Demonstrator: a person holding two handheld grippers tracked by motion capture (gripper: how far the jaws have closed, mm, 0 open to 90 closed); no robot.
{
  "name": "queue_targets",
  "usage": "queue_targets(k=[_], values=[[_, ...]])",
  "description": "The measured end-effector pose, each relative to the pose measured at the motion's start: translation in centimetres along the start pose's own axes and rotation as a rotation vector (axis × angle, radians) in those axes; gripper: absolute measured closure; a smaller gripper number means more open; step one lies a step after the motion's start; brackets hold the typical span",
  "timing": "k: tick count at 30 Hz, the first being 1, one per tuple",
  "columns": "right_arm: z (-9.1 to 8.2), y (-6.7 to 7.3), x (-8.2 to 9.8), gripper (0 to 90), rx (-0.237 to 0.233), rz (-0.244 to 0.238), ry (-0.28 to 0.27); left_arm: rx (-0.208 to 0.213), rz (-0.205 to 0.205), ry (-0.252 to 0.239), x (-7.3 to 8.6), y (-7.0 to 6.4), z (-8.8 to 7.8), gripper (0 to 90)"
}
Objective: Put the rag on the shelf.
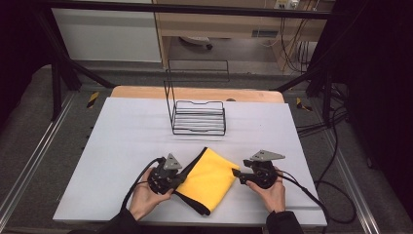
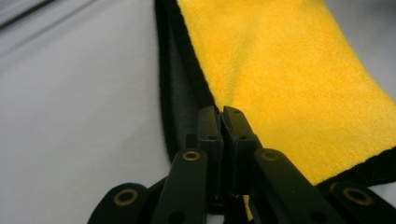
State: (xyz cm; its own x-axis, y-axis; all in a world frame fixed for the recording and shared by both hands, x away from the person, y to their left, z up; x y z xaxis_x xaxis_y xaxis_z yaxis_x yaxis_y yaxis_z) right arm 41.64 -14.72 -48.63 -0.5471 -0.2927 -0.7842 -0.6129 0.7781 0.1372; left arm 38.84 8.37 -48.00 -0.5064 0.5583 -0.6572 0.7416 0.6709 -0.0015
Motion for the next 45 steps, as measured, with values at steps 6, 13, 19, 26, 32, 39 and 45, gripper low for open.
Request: queue_targets(k=[6, 13, 19, 26, 32, 39, 45], values=[[0.7, 0.4, 0.2, 42.3, -0.007, 0.008, 0.026, -0.015, -0.042, 0.027, 1.2, 1.7, 1.5, 80.0], [1.3, 0.5, 0.5, 47.5, -0.005, 0.028, 0.053, -0.001, -0.039, 0.014, 1.4, 2.2, 2.0, 54.9], [1.7, 0.6, 0.8, 64.0, 0.003, 0.046, 0.09, 0.062, -0.052, 0.013, 1.6, 1.7, 2.2, 60.6], [2.7, 0.7, 1.3, 76.3, -0.001, 0.127, 0.132, 0.107, -0.092, 0.023, 1.8, 1.1, 2.4, 71.2], [2.8, 0.4, 0.8, 84.5, -0.005, 0.111, 0.139, 0.112, -0.138, 0.019, 1.7, 0.8, 2.2, 78.2], [4.6, -0.6, -2.0, 83.7, -0.006, -0.082, 0.112, 0.067, -0.185, -0.014, 2.0, -0.6, 1.6, 78.5], [6.7, -1.0, -2.8, 76.6, -0.033, -0.162, 0.127, 0.026, -0.163, -0.032, 2.0, -1.0, 1.6, 74.8]])
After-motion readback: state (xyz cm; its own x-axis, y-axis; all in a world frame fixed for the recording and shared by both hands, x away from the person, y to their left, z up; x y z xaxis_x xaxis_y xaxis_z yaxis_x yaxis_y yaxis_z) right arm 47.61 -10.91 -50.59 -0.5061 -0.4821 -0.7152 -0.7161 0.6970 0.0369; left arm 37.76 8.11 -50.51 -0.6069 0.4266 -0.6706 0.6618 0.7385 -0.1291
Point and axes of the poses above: each handheld gripper's, and its own axes: z roughly forward along the jaws, x roughly out of its underside, y roughly to its left, the point moved 9 cm from there along z, roughly forward along the jaws, and after that the axes turned 1 degree about -x, right-handed, at the moved point
